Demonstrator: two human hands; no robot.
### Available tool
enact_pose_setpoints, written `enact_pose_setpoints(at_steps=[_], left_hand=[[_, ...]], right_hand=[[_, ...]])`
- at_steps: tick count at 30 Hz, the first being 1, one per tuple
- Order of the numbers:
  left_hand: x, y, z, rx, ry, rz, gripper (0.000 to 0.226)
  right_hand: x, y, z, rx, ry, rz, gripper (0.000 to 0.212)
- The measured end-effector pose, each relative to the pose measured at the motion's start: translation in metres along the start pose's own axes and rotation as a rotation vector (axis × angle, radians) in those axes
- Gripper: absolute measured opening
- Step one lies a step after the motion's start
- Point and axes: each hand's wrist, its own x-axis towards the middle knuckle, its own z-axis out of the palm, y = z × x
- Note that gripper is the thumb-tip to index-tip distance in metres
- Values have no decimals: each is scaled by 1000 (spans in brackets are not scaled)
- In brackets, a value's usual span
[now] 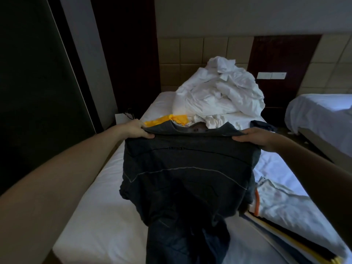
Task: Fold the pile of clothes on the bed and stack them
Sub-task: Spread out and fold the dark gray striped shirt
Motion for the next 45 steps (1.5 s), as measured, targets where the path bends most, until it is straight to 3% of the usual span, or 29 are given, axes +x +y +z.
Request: enact_pose_setpoints(at_steps=[3, 5, 9, 14, 17, 21, 27, 30, 34, 38, 41, 45], left_hand=[[17, 1, -19, -89, 116, 0, 29], [30, 6, -37, -144, 198, -3, 20], [60, 14, -62, -174, 247, 30, 10], [95, 31, -89, -248, 326, 63, 24], [106, 50, -118, -273, 451, 114, 14], [109, 74, -157, -301, 635, 210, 22], [73, 82, -171, -234, 858, 300, 10], [54, 66, -148, -193, 790, 286, 10], [25, 26, -90, -191, 503, 227, 15], [-8, -31, -7, -162, 230, 187, 4], [-36, -82, 67, -139, 91, 145, 7], [-70, -147, 166, -163, -63, 46, 12]], right_hand=[[2, -25, -16, -1, 85, -22, 35], [13, -38, -30, 2, 168, -59, 20], [49, -60, -42, -72, 312, -139, 22], [89, -87, -59, -126, 431, -269, 23], [105, -110, -76, -109, 474, -361, 15], [112, -141, -99, -48, 640, -478, 26], [91, -160, -110, -79, 842, -579, 26], [62, -145, -88, -142, 829, -562, 25], [35, -84, -49, -150, 662, -413, 26], [4, -4, 5, -161, 398, -261, 24], [-17, 65, 49, -352, 228, -114, 25], [-47, 151, 117, -422, 112, -109, 24]])
